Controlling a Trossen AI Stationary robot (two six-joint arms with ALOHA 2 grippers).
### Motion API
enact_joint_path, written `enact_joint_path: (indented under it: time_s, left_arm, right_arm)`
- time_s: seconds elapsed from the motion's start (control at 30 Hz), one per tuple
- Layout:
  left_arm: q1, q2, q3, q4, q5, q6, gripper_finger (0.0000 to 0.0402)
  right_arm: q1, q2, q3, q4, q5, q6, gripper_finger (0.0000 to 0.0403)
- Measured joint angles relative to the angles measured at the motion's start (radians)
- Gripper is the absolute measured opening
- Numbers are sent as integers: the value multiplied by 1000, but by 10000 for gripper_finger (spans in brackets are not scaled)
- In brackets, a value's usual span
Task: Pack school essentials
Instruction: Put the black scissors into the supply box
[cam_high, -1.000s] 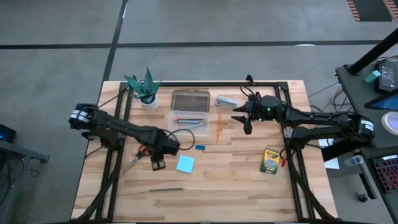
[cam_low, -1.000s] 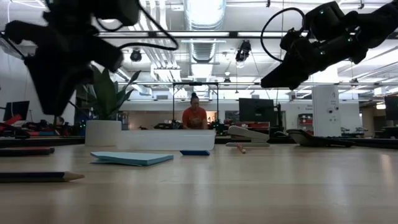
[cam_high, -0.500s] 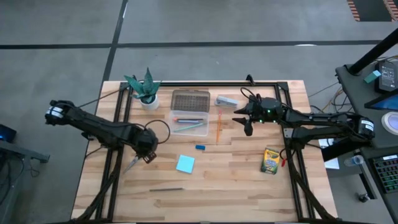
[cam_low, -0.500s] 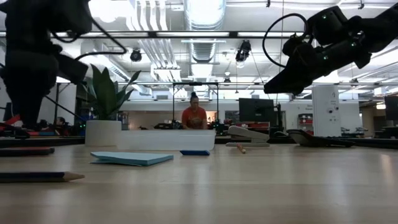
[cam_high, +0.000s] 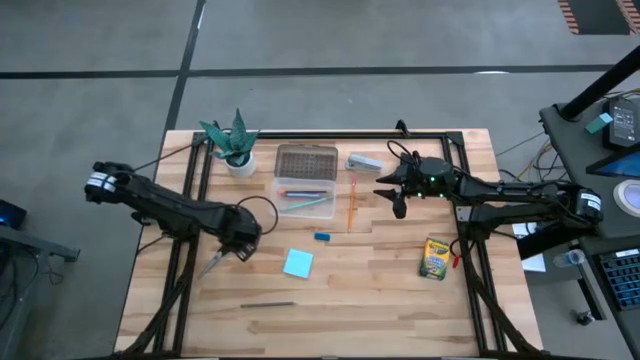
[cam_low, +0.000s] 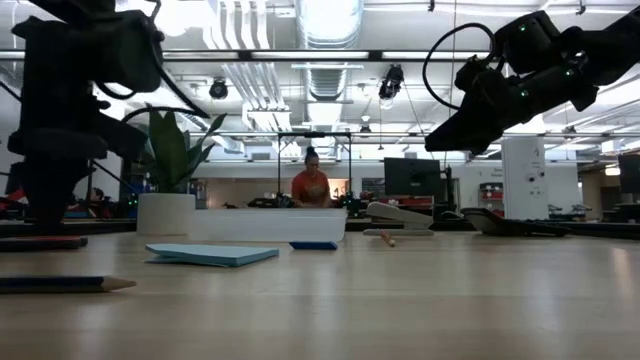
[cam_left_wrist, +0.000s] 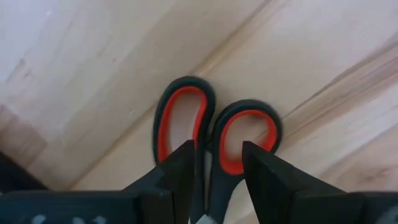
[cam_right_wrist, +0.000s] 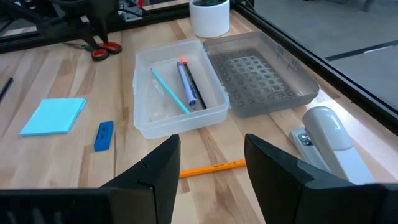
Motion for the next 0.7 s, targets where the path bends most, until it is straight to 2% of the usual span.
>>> enact_joint_path:
  time_s: [0.37,0.7]
  left_arm:
    - [0,82,5,18,-1,5,116]
    - [0,79,3,22,-19,2,116]
  right_arm:
    - [0,0,0,0,0,-1,166]
    - [0,0,0,0,0,-3,166]
